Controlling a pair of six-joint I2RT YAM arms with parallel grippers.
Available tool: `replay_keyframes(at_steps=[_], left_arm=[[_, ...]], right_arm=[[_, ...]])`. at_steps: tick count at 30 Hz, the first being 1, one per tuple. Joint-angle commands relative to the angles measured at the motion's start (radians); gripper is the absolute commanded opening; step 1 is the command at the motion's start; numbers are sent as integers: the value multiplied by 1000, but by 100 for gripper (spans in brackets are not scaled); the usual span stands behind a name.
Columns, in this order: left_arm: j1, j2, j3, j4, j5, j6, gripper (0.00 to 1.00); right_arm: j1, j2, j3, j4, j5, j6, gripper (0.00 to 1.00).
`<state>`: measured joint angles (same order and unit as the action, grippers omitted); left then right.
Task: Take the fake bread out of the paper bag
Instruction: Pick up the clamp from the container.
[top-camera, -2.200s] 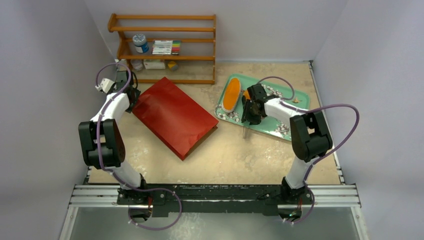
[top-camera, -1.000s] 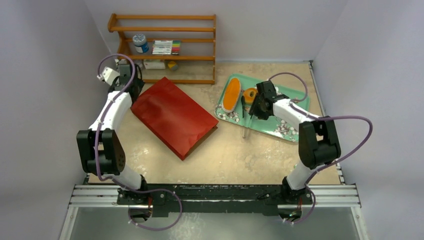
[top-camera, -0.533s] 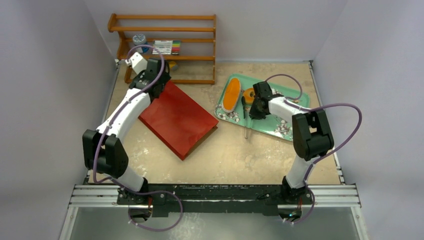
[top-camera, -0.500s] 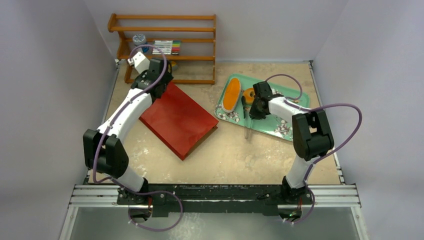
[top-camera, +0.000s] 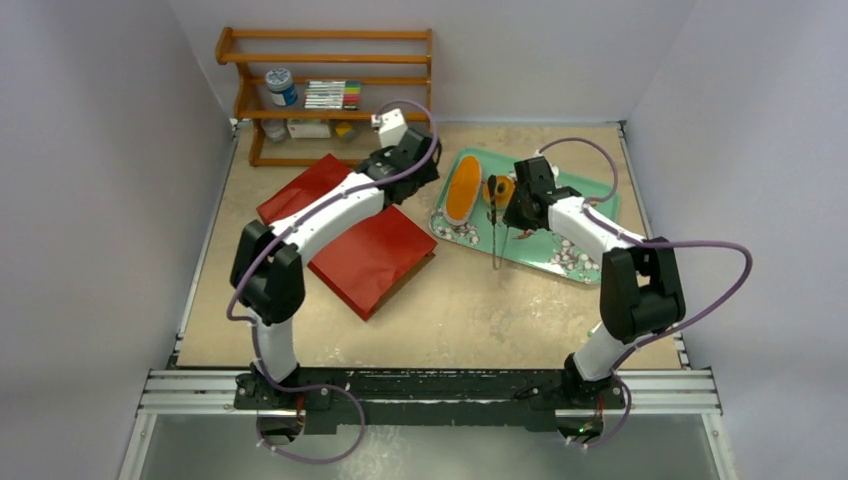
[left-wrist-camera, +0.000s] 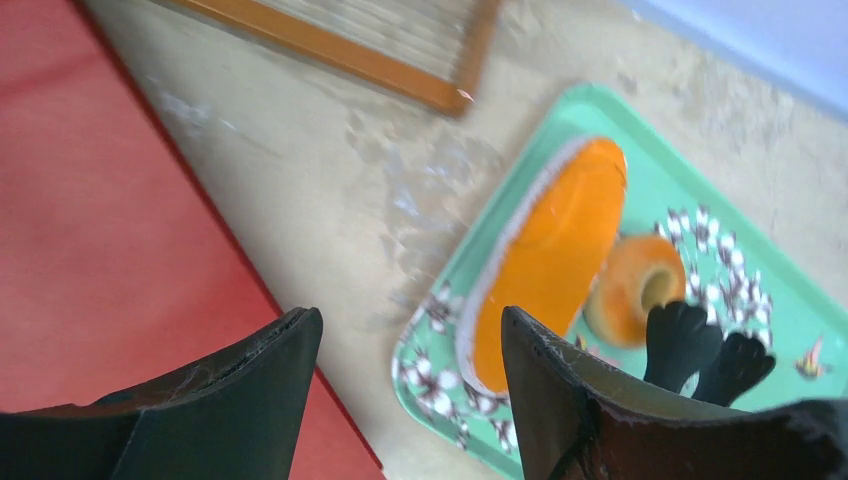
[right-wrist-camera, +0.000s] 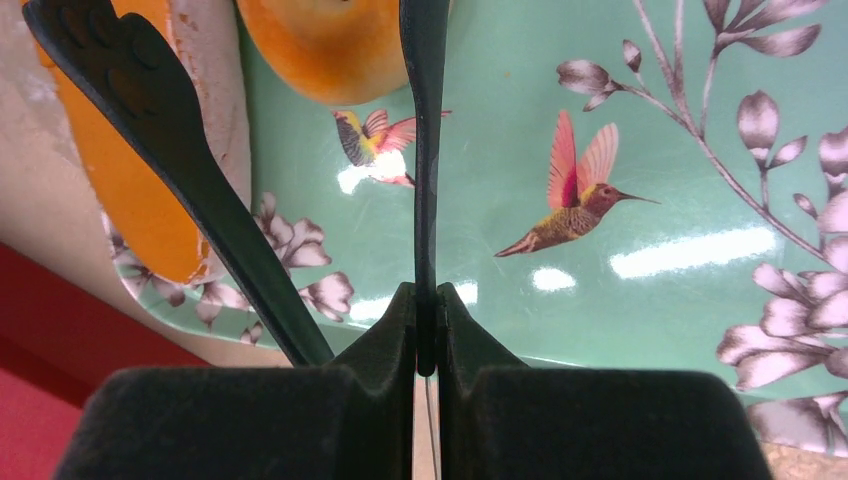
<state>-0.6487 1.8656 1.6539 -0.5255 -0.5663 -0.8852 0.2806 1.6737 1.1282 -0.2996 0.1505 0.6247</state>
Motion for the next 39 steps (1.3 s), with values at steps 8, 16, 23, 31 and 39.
replay_keyframes(at_steps=[8, 16, 23, 31, 39], left_arm=[[-1, 22, 175, -60, -17, -6, 67], [58, 0, 150, -20, 181, -38, 68], [68, 24, 187, -51, 407, -102, 75], [66, 29, 177, -70, 513, -162, 77], [36, 12, 119, -68, 564, -173, 79]], right_arm=[[93, -185, -34, -18, 45, -49, 1], [291, -242, -14, -56, 133, -46, 1], [351, -226, 22, -46, 152, -70, 2], [381, -192, 67, -38, 178, -83, 2], [382, -143, 130, -38, 209, -91, 2]])
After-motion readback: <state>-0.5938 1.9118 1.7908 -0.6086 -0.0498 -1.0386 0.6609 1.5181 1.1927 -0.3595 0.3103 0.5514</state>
